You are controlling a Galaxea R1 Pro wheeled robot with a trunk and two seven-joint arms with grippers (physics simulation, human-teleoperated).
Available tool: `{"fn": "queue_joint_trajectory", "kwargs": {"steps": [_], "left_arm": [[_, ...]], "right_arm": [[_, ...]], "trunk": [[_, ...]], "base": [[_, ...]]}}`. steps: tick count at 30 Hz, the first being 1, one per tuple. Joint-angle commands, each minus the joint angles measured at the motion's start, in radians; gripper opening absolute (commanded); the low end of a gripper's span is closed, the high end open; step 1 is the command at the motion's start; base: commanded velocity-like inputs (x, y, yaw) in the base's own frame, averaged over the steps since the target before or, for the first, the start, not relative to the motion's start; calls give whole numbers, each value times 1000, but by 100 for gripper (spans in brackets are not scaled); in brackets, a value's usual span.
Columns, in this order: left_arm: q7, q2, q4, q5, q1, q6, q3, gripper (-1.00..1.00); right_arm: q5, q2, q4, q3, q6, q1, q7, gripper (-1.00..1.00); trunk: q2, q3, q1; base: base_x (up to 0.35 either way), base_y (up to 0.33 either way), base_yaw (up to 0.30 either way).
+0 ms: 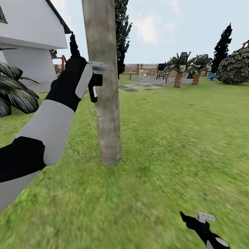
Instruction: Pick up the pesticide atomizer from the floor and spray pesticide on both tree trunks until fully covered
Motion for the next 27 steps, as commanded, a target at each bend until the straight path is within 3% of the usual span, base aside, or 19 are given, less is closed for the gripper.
{"fn": "queue_joint_trajectory", "kwargs": {"steps": [1, 4, 9, 14, 16, 20, 27], "left_arm": [[0, 0, 1, -2, -1, 0, 0, -100], [0, 0, 35, -2, -1, -1, 16, -100], [-6, 1, 207, -3, 2, -13, 26, -100], [-7, 0, 337, -3, 7, -111, 26, -100], [-8, 0, 442, -3, 8, -200, 26, -100], [-10, -1, 559, -3, 9, -299, 25, -100], [-11, -2, 584, -3, 63, -362, 24, -100]], "right_arm": [[0, 0, 0, 0, 0, 0, 0, 100], [0, 0, 1, 0, 0, 0, 0, 100], [0, 0, 1, 0, 0, 0, 0, 100], [0, 0, 1, 0, 0, 0, 0, 100], [0, 0, 1, 0, 0, 0, 0, 100], [0, 0, 1, 0, 0, 1, 0, 100], [0, 0, 1, 0, 0, 0, 0, 100]], "trunk": [[0, 0, 0], [0, 0, 0], [0, 0, 0], [0, 0, 0], [0, 0, 0], [0, 0, 0], [0, 0, 0]], "base": [[0, 0, 0], [0, 0, 0], [0, 0, 0], [0, 0, 0], [0, 0, 0], [0, 0, 0], [0, 0, 0]]}}
